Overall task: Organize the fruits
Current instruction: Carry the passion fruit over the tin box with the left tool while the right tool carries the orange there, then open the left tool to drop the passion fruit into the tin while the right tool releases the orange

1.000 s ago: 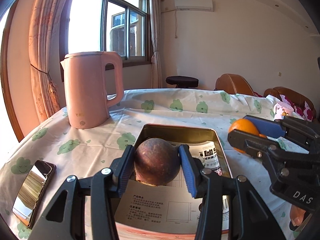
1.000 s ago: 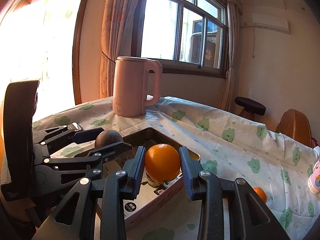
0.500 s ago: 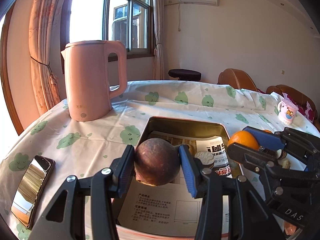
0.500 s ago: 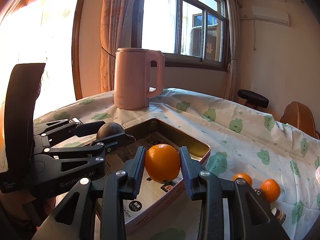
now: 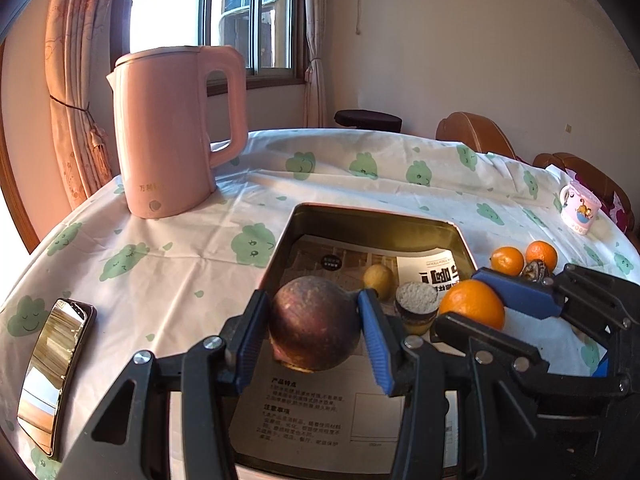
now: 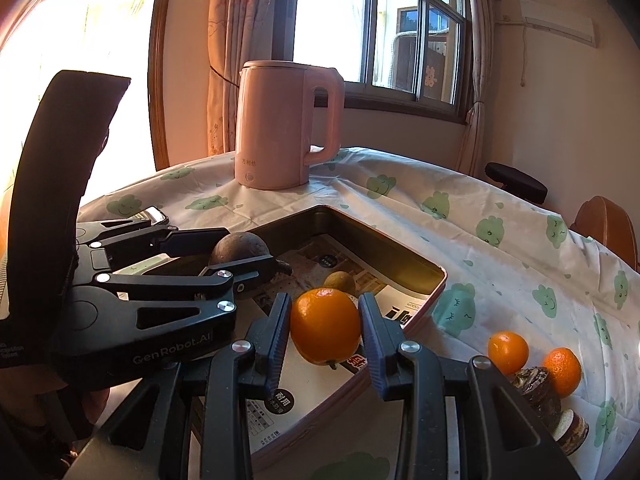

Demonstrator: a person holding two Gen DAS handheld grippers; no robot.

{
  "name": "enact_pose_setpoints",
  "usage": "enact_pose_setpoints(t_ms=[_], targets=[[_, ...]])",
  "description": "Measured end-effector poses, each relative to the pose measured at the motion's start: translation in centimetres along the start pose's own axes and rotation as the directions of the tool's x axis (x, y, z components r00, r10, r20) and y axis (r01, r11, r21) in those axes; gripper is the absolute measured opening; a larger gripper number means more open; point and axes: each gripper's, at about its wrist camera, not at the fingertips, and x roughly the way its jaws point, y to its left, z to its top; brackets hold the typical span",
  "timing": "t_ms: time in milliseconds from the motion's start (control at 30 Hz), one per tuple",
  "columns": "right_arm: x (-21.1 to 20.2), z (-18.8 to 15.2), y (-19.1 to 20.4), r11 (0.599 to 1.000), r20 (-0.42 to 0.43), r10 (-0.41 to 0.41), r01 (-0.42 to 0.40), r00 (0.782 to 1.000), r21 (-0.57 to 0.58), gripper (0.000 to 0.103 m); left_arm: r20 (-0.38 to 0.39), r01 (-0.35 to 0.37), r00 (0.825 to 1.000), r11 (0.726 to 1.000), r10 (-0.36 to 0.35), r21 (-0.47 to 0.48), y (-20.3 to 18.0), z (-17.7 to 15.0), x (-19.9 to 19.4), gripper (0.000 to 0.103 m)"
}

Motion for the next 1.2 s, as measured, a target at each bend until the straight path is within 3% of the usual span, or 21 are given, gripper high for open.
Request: enact_pose_setpoints(t_ms=[467,767,833,933,1000,1200], targets=[[1.1,-0.2,-0.7,0.999,-0.066,0.018,-0.015,0.998,0.04,0.038,-0.031,-0.013,0.999,1.0,0.013,0.014,-0.2,0.1,0.7,0.047],[0.5,-0.2,-1.1,0.998,-0.041,-0.008,0.011,0.999,0.063,0.053,0.019,-0.027,0.999,1.0,0.027,0.005,-0.1,0.0,-0.3,0.052],[0.2,-0.3,-1.3,0.997,-0.024,-0.016,0.017,1.0,0.071,0.056,0.046,-0.05,0.998,0.999,0.05,-0.001,-0.1,0.0,-0.8,0.068],[-0.7,-0.4,-1.8,0.996,0.006,-0.034,0.033,0.999,0.086,0.059,0.121,-0.047,0.992,0.999,0.048,-0.007,0.0,-0.2,-2.2,0.083],[-1.6,-0.9,-2.0,0.995,0.007,-0.07,0.069,0.998,0.066,0.059,0.169,-0.06,0.984,0.998,0.06,-0.003,-0.1,-0.4,-3.2,0.085],[-6.8,-3.6,-5.8,0.974,-0.003,-0.212,0.211,0.977,0.085,0.059,0.201,-0.024,0.979,0.999,0.029,-0.027,-1.3,-0.8,-4.5,0.085]])
